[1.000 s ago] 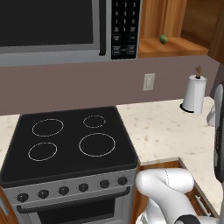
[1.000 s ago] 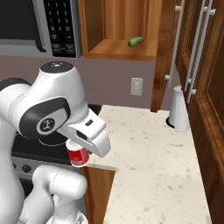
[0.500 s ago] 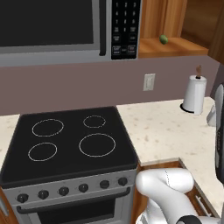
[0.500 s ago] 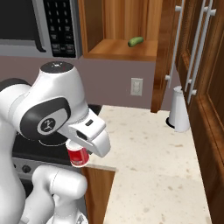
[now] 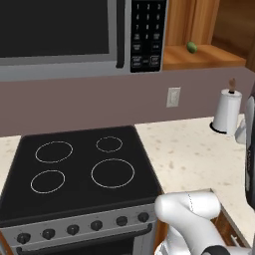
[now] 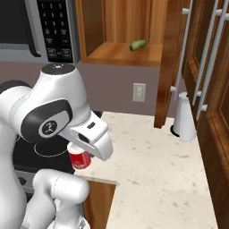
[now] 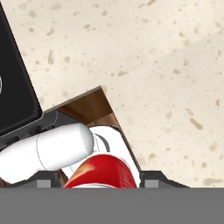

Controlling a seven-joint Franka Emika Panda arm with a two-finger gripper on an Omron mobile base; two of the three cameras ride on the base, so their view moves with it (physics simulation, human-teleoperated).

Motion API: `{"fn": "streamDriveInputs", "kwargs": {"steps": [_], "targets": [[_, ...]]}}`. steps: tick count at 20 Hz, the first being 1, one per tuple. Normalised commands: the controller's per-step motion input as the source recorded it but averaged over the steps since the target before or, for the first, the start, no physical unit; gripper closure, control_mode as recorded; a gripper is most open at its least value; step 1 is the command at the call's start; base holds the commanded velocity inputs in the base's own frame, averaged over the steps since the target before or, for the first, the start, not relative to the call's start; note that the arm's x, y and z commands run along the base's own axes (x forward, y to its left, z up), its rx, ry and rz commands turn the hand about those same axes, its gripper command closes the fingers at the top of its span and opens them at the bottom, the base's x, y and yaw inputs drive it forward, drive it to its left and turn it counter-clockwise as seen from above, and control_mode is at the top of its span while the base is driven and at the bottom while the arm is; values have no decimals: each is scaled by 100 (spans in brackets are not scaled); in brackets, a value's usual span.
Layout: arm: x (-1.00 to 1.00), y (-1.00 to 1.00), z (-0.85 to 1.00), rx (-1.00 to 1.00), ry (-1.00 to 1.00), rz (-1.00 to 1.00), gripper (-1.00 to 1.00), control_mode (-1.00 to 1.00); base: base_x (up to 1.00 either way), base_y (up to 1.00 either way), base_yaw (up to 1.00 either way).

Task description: Pick the canned food and jam from the counter and place them in the cabinets closest to them.

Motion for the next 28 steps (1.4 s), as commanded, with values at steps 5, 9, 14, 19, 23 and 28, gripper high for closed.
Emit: {"fn": "streamDriveInputs", "kwargs": {"steps": [5,9,14,19,23,28], "targets": [[0,0,0,0,0,0,100,100,46,13,0],[0,0,0,0,0,0,100,100,50,14,0],[0,0,0,0,0,0,100,100,45,16,0],[5,2,0,0,0,0,100,-100,0,0,0],[26,3,14,2,-3,0,100,-100,0,0,0],[32,23,29,0,-3,0,100,-100,0,0,0]]}}
